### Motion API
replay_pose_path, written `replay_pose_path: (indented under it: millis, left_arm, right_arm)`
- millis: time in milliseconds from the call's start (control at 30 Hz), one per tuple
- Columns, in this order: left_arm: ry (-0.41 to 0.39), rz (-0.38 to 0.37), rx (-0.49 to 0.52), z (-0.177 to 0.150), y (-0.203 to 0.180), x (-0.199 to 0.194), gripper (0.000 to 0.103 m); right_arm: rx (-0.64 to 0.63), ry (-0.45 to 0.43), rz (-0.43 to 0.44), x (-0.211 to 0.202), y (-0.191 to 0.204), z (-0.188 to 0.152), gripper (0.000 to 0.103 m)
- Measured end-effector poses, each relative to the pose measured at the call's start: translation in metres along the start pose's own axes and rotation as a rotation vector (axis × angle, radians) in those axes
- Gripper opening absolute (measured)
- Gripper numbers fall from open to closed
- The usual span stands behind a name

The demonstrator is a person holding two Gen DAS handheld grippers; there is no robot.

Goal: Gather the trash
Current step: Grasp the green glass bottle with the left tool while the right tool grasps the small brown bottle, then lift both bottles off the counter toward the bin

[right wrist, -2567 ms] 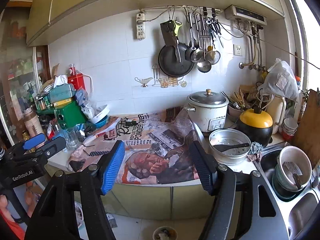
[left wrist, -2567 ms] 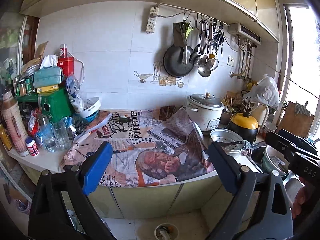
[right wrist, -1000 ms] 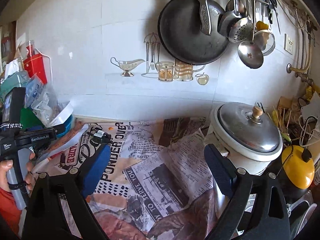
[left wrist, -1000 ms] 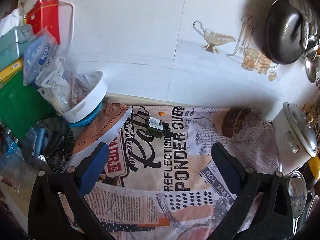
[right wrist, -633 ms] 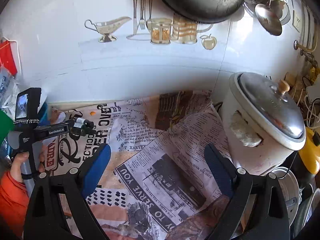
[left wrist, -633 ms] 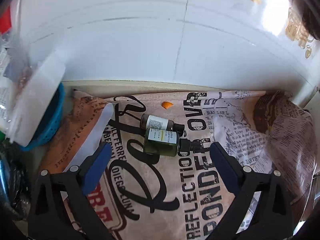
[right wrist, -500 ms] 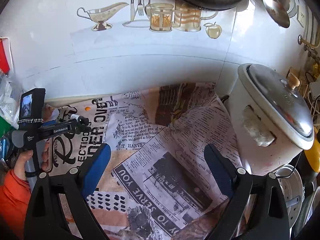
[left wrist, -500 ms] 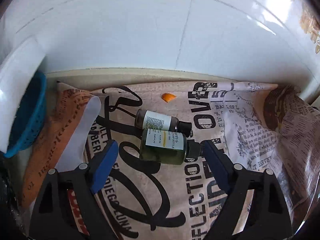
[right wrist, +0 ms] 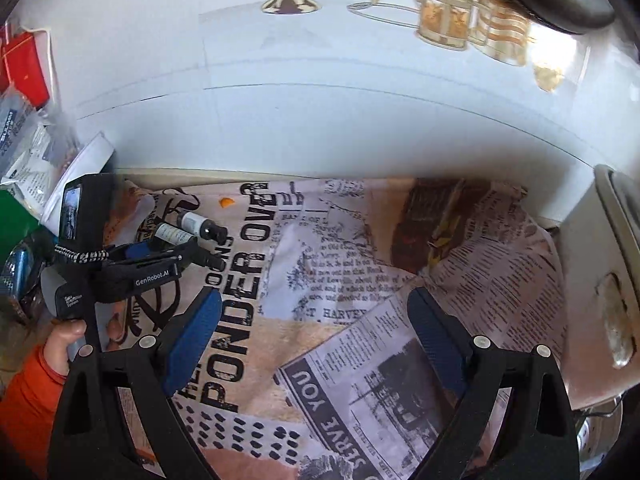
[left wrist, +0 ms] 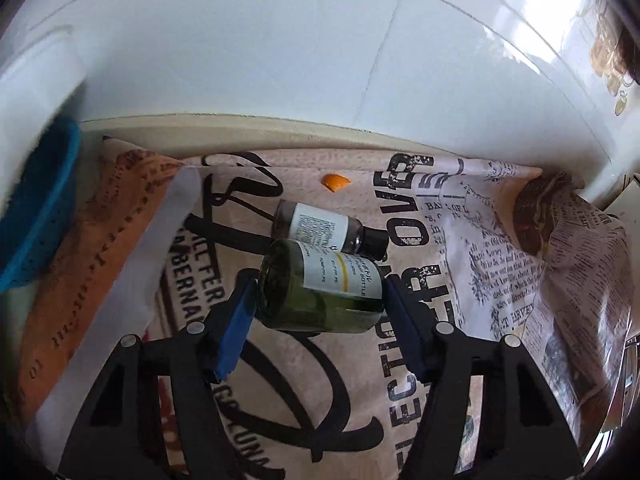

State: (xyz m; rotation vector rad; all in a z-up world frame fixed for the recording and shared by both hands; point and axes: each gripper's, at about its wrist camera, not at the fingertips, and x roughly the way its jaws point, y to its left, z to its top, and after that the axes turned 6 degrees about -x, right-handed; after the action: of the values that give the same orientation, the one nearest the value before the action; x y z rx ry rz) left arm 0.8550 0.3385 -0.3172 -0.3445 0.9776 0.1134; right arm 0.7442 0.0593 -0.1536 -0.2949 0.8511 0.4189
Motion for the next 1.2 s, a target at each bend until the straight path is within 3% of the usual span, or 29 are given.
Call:
replay_pose_path:
  millis: [233, 433, 667, 833, 1033, 1200]
  left_arm:
    - [-0.201, 0.090, -0.030, 0.012, 0.032, -0.099, 0.064]
    - [-0.297, 0.161, -0.056, 0.015, 0.059, -0.143, 0.064]
    - [-0.312, 0.165, -0.088, 0.012, 0.076, -0.151, 0.064]
    - [-0.306, 0.159, -0.085, 0.007, 0.078, -0.151, 0.064]
    - [-0.290, 0.137, -0.069, 0.002, 0.069, -0.145, 0.064]
    - [-0.283, 0.108, -0.051, 0.000, 0.057, -0.148, 0.064]
  right_arm:
    - [-0.121, -0.023, 0.147, 0.046, 0.052, 0.044, 0.092]
    - [-0.264, 0.018, 0.209, 0.114, 0.100, 0.065, 0.090]
    - [-0.298, 0.140, 0.244, 0.186, 0.122, 0.074, 0.071]
    - [-0.270, 0.205, 0.302, 0.215, 0.125, 0.078, 0.060]
    - [-0.276, 0.201, 0.307, 0.209, 0.134, 0.073, 0.033]
    - [-0.227, 0.191, 0.302, 0.185, 0.133, 0.058, 0.026]
